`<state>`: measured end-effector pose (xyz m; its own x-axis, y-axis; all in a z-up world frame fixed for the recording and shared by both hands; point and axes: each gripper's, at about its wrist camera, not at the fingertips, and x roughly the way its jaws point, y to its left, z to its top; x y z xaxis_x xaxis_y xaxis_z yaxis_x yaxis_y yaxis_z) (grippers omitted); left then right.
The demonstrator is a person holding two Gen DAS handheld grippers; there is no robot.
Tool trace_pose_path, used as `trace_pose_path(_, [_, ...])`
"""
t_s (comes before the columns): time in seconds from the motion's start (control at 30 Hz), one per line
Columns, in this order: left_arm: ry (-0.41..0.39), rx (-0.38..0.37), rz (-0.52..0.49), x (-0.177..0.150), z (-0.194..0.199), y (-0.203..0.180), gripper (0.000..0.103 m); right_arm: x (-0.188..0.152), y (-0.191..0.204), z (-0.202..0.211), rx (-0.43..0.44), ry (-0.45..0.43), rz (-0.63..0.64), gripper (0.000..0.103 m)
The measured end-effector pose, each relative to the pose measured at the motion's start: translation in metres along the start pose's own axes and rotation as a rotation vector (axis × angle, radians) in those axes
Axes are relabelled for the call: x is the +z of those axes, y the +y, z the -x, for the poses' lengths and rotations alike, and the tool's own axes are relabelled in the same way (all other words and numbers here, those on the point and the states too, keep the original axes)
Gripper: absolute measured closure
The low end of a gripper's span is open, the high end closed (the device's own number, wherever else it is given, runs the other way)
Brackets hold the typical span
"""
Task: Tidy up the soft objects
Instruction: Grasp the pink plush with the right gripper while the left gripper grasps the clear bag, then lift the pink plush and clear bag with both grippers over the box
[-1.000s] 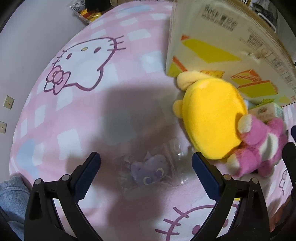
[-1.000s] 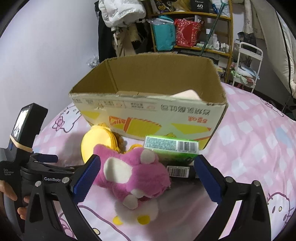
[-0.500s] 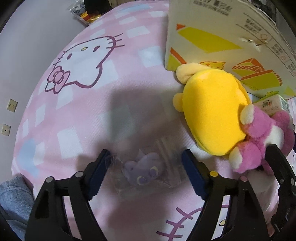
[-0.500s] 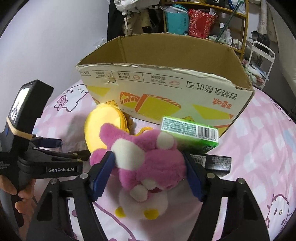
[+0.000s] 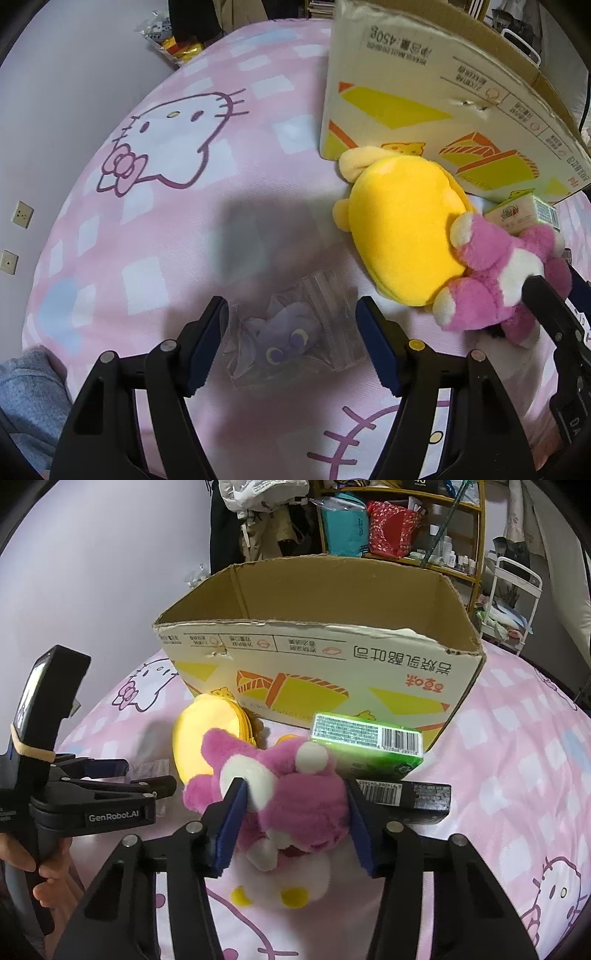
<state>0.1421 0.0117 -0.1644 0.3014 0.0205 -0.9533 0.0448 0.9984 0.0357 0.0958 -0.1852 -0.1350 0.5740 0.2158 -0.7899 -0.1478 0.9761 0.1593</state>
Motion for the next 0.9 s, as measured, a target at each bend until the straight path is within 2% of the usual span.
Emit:
trace_pose_path(0.1, [-0.019, -0.004, 0.017, -0.001, 0.007, 0.009, 0.032, 0.000, -0.002, 0.005, 0.004, -0.012, -0.009, 0.061])
trace_pose_path(0.3, [-0.129, -0.005, 0.014, -0.008, 0.037, 0.008, 0.032, 0.000, -0.003, 0.018, 0.001, -0.053, -0.014, 0.067])
trace_pose_path(0.43, [-0.218, -0.030, 0.010, -0.015, 0.062, 0.008, 0.032, 0.002, 0.001, 0.034, -0.016, -0.113, 0.003, 0.068])
trace_pose_path(0.73, [-0.436, -0.077, -0.017, -0.020, 0.114, 0.005, 0.032, 0.011, -0.008, 0.092, -0.059, -0.305, -0.019, 0.068])
trace_pose_path(0.9, [-0.584, -0.087, -0.048, -0.024, 0.144, 0.003, 0.032, 0.019, -0.014, 0.119, -0.068, -0.404, -0.035, 0.068])
